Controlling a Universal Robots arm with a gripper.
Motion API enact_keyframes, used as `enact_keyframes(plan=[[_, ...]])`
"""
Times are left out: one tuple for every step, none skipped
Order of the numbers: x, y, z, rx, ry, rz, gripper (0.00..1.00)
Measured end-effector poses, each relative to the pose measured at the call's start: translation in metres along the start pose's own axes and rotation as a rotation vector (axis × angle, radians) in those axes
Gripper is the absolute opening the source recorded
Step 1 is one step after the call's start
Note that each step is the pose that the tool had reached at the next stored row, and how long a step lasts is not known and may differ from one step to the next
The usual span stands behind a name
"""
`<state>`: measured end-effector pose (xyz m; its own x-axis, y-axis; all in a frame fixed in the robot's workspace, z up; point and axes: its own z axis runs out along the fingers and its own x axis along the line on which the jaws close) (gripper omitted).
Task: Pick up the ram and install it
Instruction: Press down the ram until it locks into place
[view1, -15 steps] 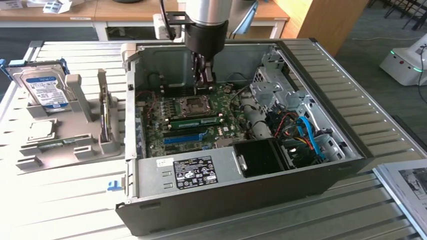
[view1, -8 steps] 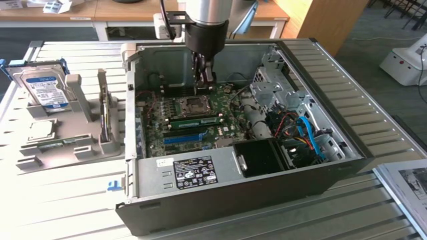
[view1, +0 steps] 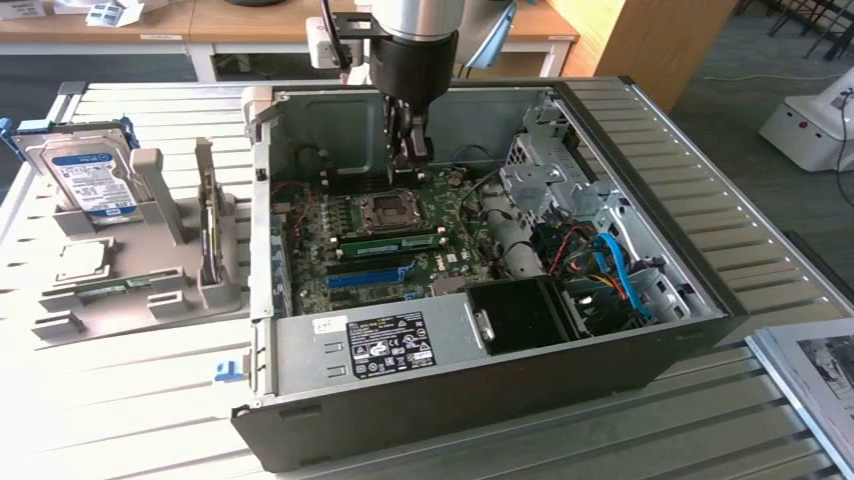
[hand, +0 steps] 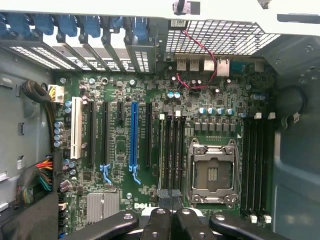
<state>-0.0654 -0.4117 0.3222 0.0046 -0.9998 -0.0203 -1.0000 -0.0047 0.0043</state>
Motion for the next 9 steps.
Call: enact_keyframes(plan=[[0.0, 0.0, -0.001, -0.0003, 0.0, 0.0, 0.1], [0.0, 0.0, -0.002, -0.0006, 0.0, 0.0, 0.1], [-0.0001, 0.0, -0.0027, -0.0007, -0.0001, 0.0, 0.1], [-0.0001, 0.0, -0.0034, -0.0009, -0.0001, 0.0, 0.1], [-0.0001, 0.0, -0.0041, -0.001, -0.0001, 0.0, 0.1], [-0.0001, 0.0, -0.0048, -0.0013, 0.0, 0.0, 0.1], [-0.0001, 0.0, -0.0053, -0.0014, -0.0001, 0.0, 0.1], [-0.0001, 0.0, -0.0054, -0.0014, -0.0002, 0.0, 0.1], [-0.0001, 0.0, -0.0054, -0.0014, -0.0003, 0.0, 0.1]])
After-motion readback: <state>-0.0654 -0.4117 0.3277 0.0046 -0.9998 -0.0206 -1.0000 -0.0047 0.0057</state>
